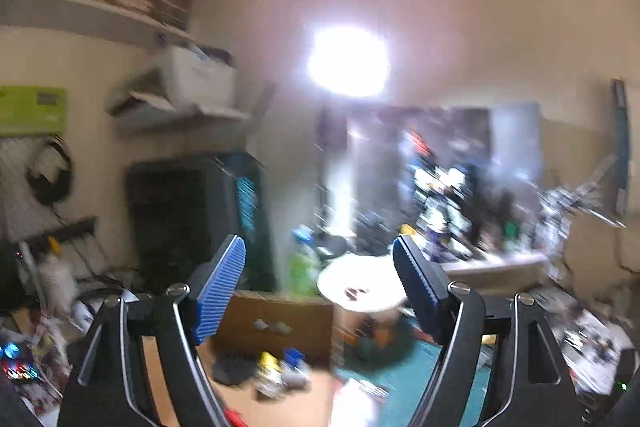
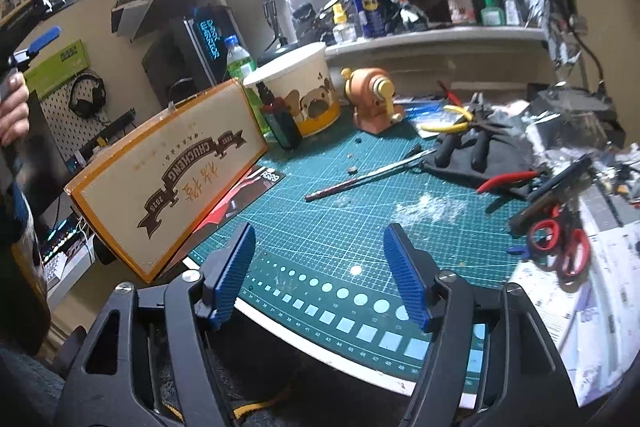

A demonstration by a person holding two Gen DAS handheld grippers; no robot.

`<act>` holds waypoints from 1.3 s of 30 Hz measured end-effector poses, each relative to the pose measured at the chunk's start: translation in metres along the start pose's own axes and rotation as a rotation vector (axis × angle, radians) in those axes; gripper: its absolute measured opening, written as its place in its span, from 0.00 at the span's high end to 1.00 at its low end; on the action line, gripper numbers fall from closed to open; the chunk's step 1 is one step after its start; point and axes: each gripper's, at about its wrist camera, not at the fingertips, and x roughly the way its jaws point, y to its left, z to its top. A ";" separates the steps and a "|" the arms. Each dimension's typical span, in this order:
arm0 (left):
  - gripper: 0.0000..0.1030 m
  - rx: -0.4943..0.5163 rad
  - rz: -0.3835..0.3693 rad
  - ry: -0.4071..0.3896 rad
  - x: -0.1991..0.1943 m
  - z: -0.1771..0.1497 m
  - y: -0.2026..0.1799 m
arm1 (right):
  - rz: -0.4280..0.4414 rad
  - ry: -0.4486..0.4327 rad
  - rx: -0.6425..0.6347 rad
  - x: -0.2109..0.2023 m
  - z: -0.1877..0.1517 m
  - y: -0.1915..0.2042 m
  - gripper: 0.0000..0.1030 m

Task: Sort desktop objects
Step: 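Withdraw the left tool from the box back over the mat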

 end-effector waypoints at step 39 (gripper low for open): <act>0.23 0.016 -0.265 0.417 0.093 -0.185 -0.097 | -0.313 -0.112 0.020 -0.043 -0.009 -0.006 0.14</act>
